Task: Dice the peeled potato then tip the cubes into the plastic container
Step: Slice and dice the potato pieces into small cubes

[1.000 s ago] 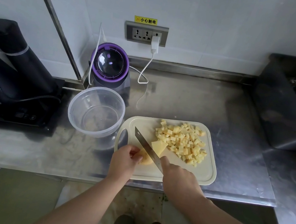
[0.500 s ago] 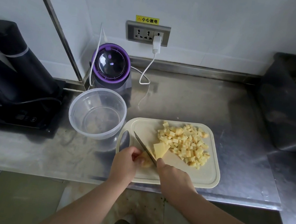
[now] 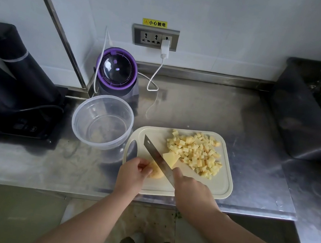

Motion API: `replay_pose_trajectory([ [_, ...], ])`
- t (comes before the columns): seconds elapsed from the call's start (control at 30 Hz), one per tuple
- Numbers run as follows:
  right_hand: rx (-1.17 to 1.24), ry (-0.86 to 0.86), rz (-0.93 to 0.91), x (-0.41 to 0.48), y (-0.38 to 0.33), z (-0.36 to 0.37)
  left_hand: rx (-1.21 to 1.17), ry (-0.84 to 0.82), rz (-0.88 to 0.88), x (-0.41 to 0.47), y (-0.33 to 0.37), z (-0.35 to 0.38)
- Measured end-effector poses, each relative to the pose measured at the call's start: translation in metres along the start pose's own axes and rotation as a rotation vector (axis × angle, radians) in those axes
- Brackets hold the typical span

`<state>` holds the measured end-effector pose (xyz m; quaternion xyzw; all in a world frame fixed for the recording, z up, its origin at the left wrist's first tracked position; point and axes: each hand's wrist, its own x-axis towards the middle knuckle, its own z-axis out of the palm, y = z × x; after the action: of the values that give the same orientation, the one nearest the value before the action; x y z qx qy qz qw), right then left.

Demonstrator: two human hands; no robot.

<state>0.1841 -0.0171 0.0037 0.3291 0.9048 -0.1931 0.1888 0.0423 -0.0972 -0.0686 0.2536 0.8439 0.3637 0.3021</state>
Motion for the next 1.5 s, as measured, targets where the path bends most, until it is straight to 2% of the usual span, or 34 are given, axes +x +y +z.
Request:
replay_pose_trajectory([
  [0.37,0.005,-0.053,-0.017,-0.001,-0.004,0.0,-0.051,-0.034,-0.055,0.001,0.001,-0.001],
  [0.6,-0.017,-0.103,-0.022,0.015,-0.01,0.005,-0.018,-0.01,-0.005,0.001,0.003,-0.001],
  [0.73,-0.015,-0.118,0.015,0.02,-0.007,0.004,-0.035,-0.03,-0.032,0.001,0.002,-0.001],
  [1.03,0.014,-0.019,0.03,0.005,0.0,-0.005,-0.114,-0.017,-0.079,-0.007,0.002,-0.002],
  [1.5,-0.016,-0.036,-0.013,-0.003,-0.01,0.002,-0.089,-0.01,-0.08,-0.006,0.001,-0.003],
])
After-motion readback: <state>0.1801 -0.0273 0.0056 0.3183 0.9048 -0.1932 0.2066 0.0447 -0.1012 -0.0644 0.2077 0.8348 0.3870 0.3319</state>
